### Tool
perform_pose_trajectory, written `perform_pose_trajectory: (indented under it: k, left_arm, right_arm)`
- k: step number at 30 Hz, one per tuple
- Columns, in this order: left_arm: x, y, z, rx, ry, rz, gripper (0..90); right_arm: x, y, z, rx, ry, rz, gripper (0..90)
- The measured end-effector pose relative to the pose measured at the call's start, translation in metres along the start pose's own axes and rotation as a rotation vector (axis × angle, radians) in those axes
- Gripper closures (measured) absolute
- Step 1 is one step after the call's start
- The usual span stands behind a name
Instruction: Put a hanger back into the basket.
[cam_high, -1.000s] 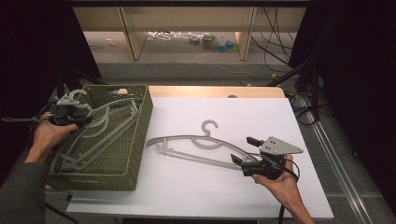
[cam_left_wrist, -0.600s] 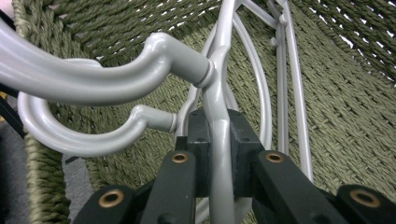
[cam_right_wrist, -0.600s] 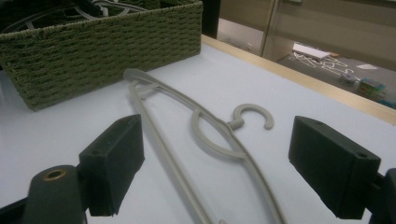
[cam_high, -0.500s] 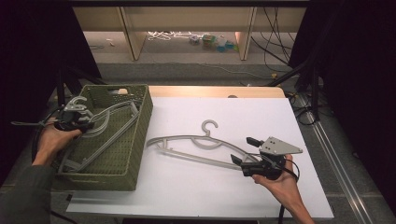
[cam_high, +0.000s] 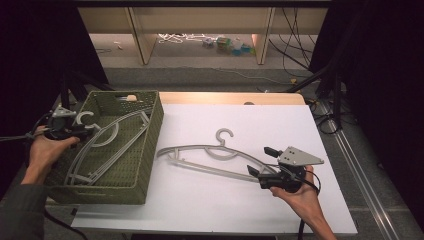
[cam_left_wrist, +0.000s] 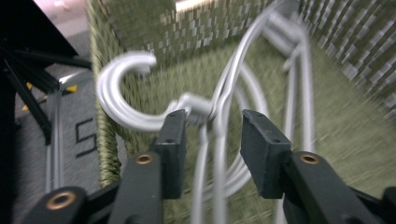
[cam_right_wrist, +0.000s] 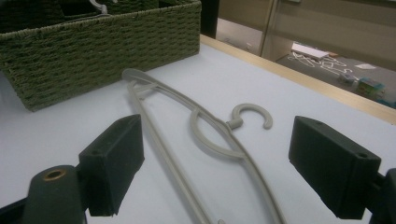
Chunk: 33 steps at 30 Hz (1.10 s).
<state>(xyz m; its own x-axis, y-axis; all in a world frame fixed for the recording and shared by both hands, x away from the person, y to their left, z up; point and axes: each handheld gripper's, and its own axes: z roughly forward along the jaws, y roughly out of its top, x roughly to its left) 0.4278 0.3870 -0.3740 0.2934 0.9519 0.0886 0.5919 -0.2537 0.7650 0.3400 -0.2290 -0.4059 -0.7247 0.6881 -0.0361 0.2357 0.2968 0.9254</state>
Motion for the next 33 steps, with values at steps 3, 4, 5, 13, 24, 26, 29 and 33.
perform_pose_trajectory:
  k: [3, 4, 5, 13, 24, 26, 29, 33]
  left_arm:
    - [-0.004, 0.002, -0.017, -0.060, -0.009, -0.046, 52.3]
    - [-0.005, 0.002, -0.021, -0.072, -0.006, -0.049, 50.8]
    - [-0.006, 0.003, -0.026, -0.084, -0.007, -0.049, 49.6]
    - [-0.033, 0.005, -0.059, -0.191, -0.040, -0.058, 42.5]
    - [-0.101, 0.009, -0.101, -0.298, -0.149, -0.013, 32.5]
    - [-0.116, 0.010, -0.108, -0.318, -0.176, -0.006, 32.1]
    - [-0.135, 0.011, -0.111, -0.336, -0.226, 0.014, 31.7]
    - [-0.154, 0.009, -0.105, -0.336, -0.292, 0.026, 30.5]
  right_arm:
    - [0.001, 0.000, 0.000, 0.004, 0.000, -0.002, 18.8]
    - [0.001, 0.000, 0.000, 0.002, 0.000, -0.001, 18.7]
    - [0.001, 0.000, 0.000, 0.002, 0.000, -0.002, 18.7]
    - [0.002, -0.001, 0.001, -0.012, -0.008, 0.001, 18.6]
    - [0.001, -0.001, 0.000, -0.014, -0.013, 0.012, 17.8]
    - [0.001, 0.000, -0.001, -0.006, -0.011, 0.015, 17.6]
    - [0.000, 0.000, 0.000, -0.015, -0.014, 0.002, 17.6]
    - [0.000, -0.001, 0.000, -0.020, -0.015, 0.005, 17.6]
